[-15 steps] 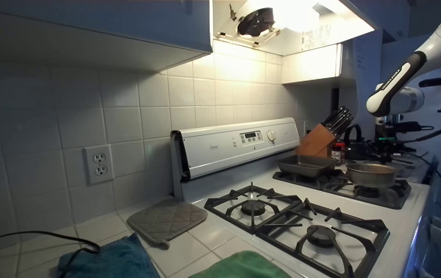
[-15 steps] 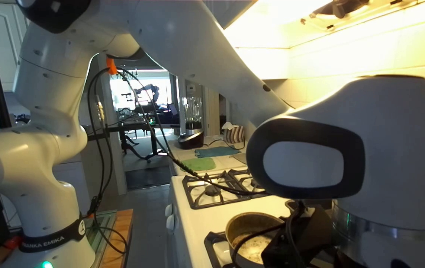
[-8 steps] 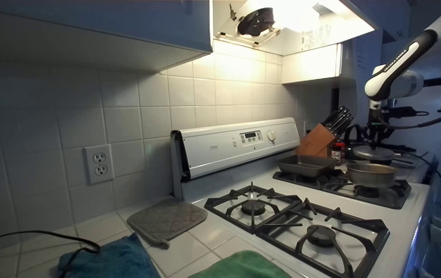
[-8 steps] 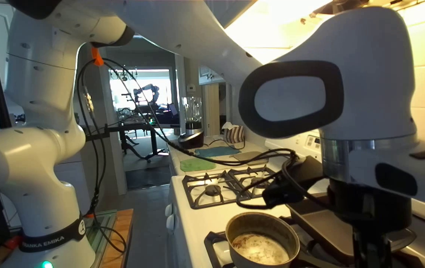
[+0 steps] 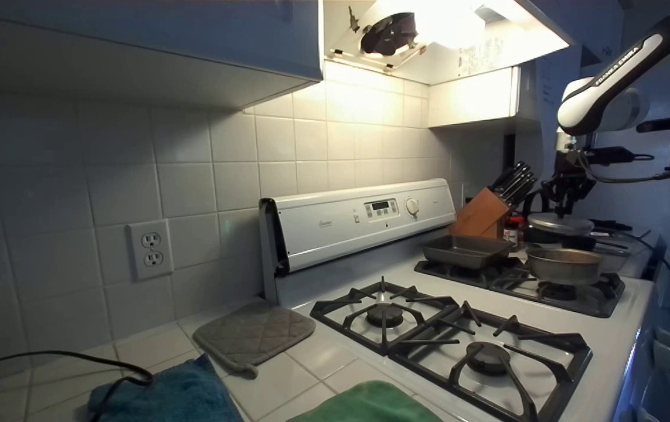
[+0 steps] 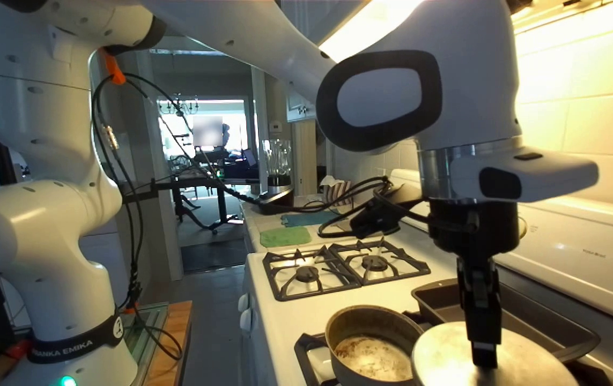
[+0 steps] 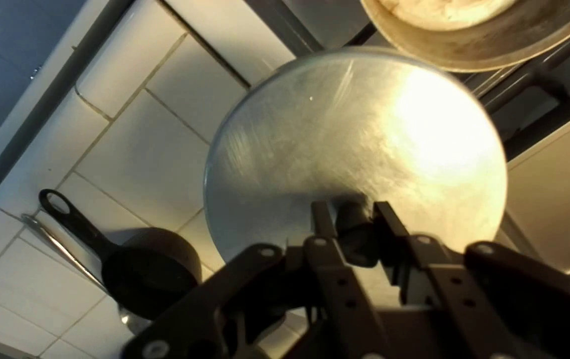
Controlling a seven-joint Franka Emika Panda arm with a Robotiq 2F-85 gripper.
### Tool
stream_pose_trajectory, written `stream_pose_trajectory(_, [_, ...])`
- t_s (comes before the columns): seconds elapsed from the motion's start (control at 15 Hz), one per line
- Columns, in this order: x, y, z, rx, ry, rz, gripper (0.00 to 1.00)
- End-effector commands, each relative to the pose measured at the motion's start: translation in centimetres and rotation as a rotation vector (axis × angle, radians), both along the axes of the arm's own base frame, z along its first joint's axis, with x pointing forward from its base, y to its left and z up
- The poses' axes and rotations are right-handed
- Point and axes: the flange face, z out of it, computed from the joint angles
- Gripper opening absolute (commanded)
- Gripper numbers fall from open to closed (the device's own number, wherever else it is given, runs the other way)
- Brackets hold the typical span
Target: Put the lid on the pot
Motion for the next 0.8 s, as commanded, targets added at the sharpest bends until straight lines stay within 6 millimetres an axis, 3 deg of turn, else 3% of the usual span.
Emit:
stream_pose_trajectory(0.0, [-1.1, 4.2, 1.1, -0.001, 0.024, 0.105, 0.06])
stream_pose_trajectory(0.47, [0.0, 10.7, 0.6, 0.003, 0.065, 0.304, 0.06])
stream_pose_trajectory(0.73, [-0.1, 12.7, -0.8, 0.016, 0.095, 0.399, 0.06])
